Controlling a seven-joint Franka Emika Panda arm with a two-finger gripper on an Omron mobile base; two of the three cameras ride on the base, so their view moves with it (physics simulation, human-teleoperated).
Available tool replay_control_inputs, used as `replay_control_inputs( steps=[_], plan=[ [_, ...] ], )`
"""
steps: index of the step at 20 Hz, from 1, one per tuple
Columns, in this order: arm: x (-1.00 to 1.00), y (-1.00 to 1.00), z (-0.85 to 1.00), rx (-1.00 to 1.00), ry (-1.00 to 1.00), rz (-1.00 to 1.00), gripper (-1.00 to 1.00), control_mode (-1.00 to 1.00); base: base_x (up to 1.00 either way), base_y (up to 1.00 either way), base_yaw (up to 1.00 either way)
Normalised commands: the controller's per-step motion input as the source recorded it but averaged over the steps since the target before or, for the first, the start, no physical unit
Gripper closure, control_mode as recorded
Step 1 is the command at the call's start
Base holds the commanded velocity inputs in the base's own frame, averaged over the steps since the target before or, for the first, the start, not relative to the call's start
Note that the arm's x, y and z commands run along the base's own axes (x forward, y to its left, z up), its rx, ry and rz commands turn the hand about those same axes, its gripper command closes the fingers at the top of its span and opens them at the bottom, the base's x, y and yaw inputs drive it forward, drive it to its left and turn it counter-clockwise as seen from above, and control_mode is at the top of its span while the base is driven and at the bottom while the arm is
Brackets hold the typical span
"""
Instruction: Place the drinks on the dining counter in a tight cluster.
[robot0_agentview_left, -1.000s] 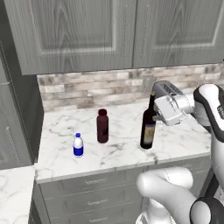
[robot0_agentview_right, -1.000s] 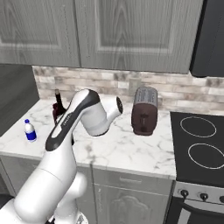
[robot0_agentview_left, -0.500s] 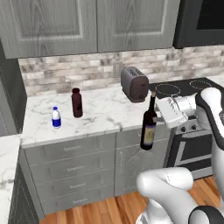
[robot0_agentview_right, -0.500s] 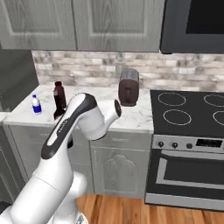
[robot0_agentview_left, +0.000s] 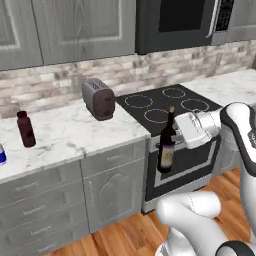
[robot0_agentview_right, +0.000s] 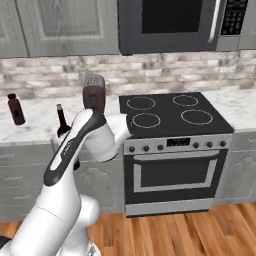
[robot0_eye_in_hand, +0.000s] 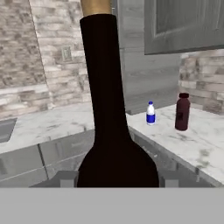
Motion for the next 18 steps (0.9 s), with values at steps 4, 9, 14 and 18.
replay_control_inputs(
  steps=[4, 9, 14, 18],
  plan=[
    [0.00, 0.00, 0.00, 0.00, 0.00, 0.00, 1.00, 1.00, 0.00, -0.42, -0.79],
    [0.00, 0.00, 0.00, 0.00, 0.00, 0.00, 1.00, 1.00, 0.00, -0.11, -0.89],
    [0.00, 0.00, 0.00, 0.00, 0.00, 0.00, 1.00, 1.00, 0.00, -0.03, -0.85],
    [0.00, 0.00, 0.00, 0.00, 0.00, 0.00, 1.00, 1.00, 0.00, 0.00, -0.87]
  ],
)
